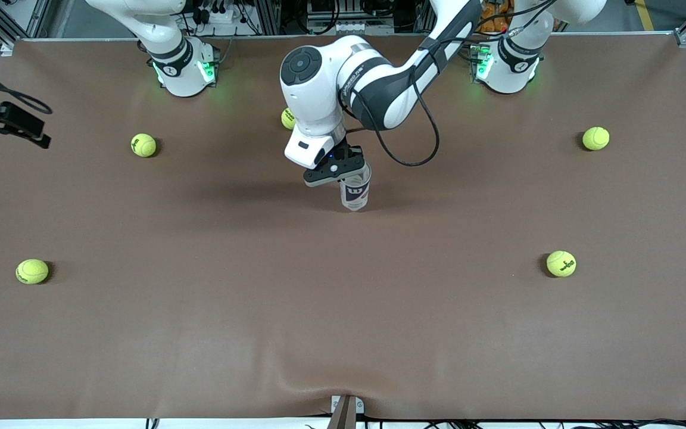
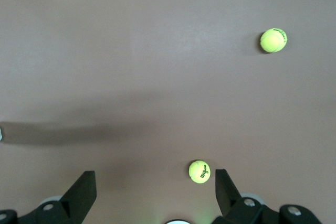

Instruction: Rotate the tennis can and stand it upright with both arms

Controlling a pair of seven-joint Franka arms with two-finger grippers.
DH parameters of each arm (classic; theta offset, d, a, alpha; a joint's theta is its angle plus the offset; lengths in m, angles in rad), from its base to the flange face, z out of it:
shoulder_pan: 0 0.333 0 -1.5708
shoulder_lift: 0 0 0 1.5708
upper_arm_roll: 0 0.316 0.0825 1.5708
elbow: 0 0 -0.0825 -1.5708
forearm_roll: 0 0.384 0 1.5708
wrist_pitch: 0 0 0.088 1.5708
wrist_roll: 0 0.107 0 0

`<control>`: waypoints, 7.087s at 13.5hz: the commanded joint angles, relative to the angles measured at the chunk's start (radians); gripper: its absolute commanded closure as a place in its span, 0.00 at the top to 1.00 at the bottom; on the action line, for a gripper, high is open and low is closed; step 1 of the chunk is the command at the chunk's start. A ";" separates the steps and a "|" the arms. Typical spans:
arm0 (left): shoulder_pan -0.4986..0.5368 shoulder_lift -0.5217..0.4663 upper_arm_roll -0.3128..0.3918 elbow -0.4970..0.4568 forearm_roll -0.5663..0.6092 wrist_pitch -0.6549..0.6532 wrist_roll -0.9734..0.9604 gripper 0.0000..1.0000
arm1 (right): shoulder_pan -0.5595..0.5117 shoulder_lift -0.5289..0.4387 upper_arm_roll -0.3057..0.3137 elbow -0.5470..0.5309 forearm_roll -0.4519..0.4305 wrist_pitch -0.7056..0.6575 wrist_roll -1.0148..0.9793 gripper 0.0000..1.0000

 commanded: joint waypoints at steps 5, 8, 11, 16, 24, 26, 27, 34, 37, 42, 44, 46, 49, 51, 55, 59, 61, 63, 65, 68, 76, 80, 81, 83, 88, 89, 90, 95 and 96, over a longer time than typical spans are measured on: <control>-0.008 0.025 0.006 0.013 0.028 0.026 -0.014 0.05 | -0.021 -0.004 -0.006 0.002 0.015 -0.008 0.009 1.00; -0.010 0.031 0.005 0.013 0.028 0.043 -0.025 0.17 | -0.025 -0.004 -0.008 0.005 0.014 -0.008 0.008 1.00; -0.008 0.028 0.005 0.013 0.028 0.043 -0.026 0.56 | -0.048 -0.004 -0.008 0.006 0.015 -0.008 0.008 1.00; -0.005 -0.013 0.005 0.013 0.024 0.037 -0.025 0.75 | -0.009 -0.006 -0.049 0.009 0.015 -0.008 0.008 1.00; 0.105 -0.171 -0.001 0.013 -0.040 -0.048 -0.009 1.00 | 0.068 -0.006 -0.138 0.009 0.017 -0.008 0.008 1.00; 0.186 -0.217 -0.001 0.011 -0.092 -0.051 -0.006 1.00 | 0.065 -0.006 -0.140 0.009 0.017 -0.008 0.008 1.00; 0.227 -0.231 -0.006 0.010 -0.112 -0.060 0.027 1.00 | 0.065 -0.006 -0.140 0.009 0.015 -0.010 0.008 1.00; 0.459 -0.286 -0.001 0.008 -0.108 -0.147 0.445 1.00 | 0.068 -0.010 -0.138 0.011 0.015 -0.008 0.005 1.00; 0.660 -0.289 -0.093 0.007 -0.114 -0.150 0.630 1.00 | 0.067 -0.010 -0.141 0.012 0.017 -0.007 0.003 1.00; 0.853 -0.370 -0.158 -0.041 -0.117 -0.195 0.867 1.00 | 0.067 -0.016 -0.144 0.012 0.017 -0.010 -0.081 1.00; 0.855 -0.419 -0.161 -0.055 -0.120 -0.257 0.868 1.00 | 0.067 -0.016 -0.141 0.012 0.015 -0.010 -0.072 1.00; 0.840 -0.501 -0.162 -0.114 -0.122 -0.275 0.860 1.00 | 0.068 -0.016 -0.138 0.012 0.015 -0.010 -0.070 1.00; 0.832 -0.669 -0.153 -0.280 -0.180 -0.258 0.857 1.00 | 0.068 -0.016 -0.138 0.012 0.017 -0.010 -0.070 1.00; 0.834 -0.749 -0.130 -0.349 -0.235 -0.264 0.862 1.00 | 0.068 -0.016 -0.138 0.012 0.017 -0.010 -0.069 1.00; 0.831 -0.716 -0.037 -0.313 -0.228 -0.247 1.015 1.00 | 0.068 -0.016 -0.137 0.012 0.017 -0.008 -0.064 1.00; 0.828 -0.731 0.006 -0.308 -0.225 -0.253 1.030 1.00 | 0.070 -0.015 -0.135 0.012 0.017 -0.008 -0.064 1.00; 0.828 -0.727 0.020 -0.305 -0.193 -0.253 1.041 1.00 | 0.071 -0.015 -0.135 0.012 0.017 -0.008 -0.064 1.00; 0.824 -0.714 0.022 -0.303 -0.144 -0.247 1.107 1.00 | 0.071 -0.015 -0.135 0.012 0.015 -0.008 -0.064 1.00; 0.824 -0.711 0.031 -0.297 -0.143 -0.247 1.118 1.00 | 0.071 -0.015 -0.135 0.012 0.017 -0.008 -0.064 1.00; 0.824 -0.694 0.040 -0.294 -0.153 -0.247 1.124 1.00 | 0.071 -0.015 -0.137 0.012 0.015 -0.008 -0.064 1.00; 0.815 -0.688 0.100 -0.282 -0.226 -0.249 1.215 1.00 | 0.073 -0.015 -0.137 0.012 0.015 -0.008 -0.064 1.00; 0.815 -0.687 0.100 -0.283 -0.225 -0.250 1.205 1.00 | 0.073 -0.013 -0.137 0.012 0.015 -0.008 -0.066 1.00; 0.815 -0.687 0.100 -0.283 -0.225 -0.252 1.205 1.00 | 0.073 -0.013 -0.137 0.012 0.015 -0.008 -0.066 1.00; 0.817 -0.687 0.100 -0.285 -0.226 -0.253 1.205 1.00 | 0.074 -0.012 -0.137 0.012 0.015 -0.008 -0.066 1.00; 0.818 -0.682 0.127 -0.290 -0.222 -0.255 1.167 1.00 | 0.074 -0.012 -0.137 0.012 0.015 -0.008 -0.066 1.00; 0.817 -0.682 0.127 -0.291 -0.220 -0.255 1.167 1.00 | 0.074 -0.012 -0.137 0.012 0.015 -0.008 -0.066 1.00; 0.817 -0.682 0.127 -0.290 -0.219 -0.256 1.167 1.00 | 0.074 -0.010 -0.137 0.012 0.017 -0.008 -0.066 1.00; 0.817 -0.682 0.127 -0.293 -0.219 -0.259 1.182 1.00 | 0.074 -0.010 -0.137 0.012 0.015 -0.008 -0.066 1.00; 0.815 -0.682 0.126 -0.293 -0.219 -0.261 1.181 1.00 | 0.074 -0.010 -0.137 0.012 0.015 -0.008 -0.066 1.00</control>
